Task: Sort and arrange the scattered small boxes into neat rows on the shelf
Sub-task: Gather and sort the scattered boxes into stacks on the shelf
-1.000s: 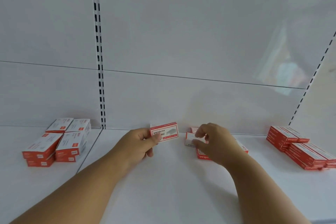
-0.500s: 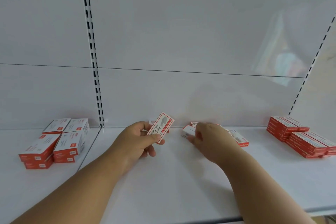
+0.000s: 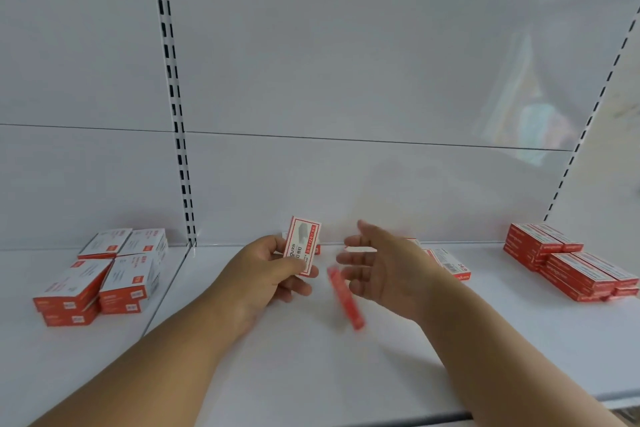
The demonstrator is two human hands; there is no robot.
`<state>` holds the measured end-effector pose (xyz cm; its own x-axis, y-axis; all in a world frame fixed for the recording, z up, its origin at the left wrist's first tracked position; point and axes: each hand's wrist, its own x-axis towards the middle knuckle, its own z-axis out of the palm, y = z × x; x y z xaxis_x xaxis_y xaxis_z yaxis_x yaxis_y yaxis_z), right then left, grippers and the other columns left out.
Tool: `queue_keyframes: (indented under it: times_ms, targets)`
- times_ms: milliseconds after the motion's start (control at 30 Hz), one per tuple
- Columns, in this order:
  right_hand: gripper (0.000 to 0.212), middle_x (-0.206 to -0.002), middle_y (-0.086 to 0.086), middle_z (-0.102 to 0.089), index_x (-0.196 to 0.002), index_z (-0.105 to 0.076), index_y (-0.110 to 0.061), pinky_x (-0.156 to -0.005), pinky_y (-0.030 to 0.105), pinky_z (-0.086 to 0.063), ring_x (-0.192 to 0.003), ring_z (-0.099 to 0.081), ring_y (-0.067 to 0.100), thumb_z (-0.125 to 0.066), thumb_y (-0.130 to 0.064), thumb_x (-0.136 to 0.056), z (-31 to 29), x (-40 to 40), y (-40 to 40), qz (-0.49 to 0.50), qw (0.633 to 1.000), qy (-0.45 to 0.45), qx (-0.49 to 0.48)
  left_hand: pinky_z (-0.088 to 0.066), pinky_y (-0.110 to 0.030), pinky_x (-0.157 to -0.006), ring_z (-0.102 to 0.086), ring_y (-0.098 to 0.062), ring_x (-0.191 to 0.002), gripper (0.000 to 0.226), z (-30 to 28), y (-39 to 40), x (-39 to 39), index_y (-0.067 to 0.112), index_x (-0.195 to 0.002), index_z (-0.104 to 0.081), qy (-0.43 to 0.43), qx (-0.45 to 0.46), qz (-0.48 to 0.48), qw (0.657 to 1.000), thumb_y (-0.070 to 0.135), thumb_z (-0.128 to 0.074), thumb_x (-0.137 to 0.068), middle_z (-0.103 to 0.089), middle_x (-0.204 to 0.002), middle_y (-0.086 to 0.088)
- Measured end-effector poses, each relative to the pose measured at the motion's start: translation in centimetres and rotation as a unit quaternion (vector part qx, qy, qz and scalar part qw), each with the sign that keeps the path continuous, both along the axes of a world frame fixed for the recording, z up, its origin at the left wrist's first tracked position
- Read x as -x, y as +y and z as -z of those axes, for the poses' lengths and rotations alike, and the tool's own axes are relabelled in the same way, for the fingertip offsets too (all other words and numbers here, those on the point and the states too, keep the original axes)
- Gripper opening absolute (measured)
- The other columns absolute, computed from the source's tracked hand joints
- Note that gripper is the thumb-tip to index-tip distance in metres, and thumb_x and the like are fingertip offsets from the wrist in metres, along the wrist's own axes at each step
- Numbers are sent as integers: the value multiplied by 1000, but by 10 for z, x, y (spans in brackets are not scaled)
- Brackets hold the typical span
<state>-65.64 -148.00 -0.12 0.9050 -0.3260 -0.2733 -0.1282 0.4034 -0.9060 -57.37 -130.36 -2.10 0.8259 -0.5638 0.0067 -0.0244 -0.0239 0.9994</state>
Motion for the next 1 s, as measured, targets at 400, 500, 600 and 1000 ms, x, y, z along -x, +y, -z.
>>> queue_keyframes:
  times_ms: [400, 500, 600, 1000]
  targets:
    - [41, -88, -7, -60, -91, -59, -24, -67, 29, -47, -77, -55, 9, -63, -62, -78, 4, 8, 31, -154, 678, 119, 709, -52, -32, -62, -73, -26, -76, 21, 4, 1, -8, 12, -113, -57, 23, 13, -3, 1000, 2, -56, -95, -76, -90, -14]
    - [29, -81, -7, -58, -90, -53, -25, -55, 23, -41, -65, -52, 9, -69, -49, -82, 5, 7, 24, -98, 738, 100, 660, -52, -32, -63, -74, -26, -79, 21, 4, 1, -10, 12, -113, -59, 29, 21, -4, 999, 2, -57, -94, -76, -92, -12]
    - [22, -80, 3, -65, -96, -55, -25, -48, 32, -47, -56, -59, 15, -73, -32, -85, 9, 1, 16, 53, 867, 8, 496, -52, -32, -63, -74, -24, -82, 24, 5, 1, -10, 14, -113, -63, 39, 36, -1, 999, 1, -60, -93, -76, -99, -8]
    - [17, -87, 15, -70, -103, -64, -2, -59, 28, -43, -64, -62, 19, -56, 0, -88, -16, 14, -8, 103, 983, -146, -44, -53, -34, -68, -71, -21, -85, 27, -12, -18, 10, 25, -107, -65, 3, 28, -19, 999, 3, -60, -92, -74, -100, -3]
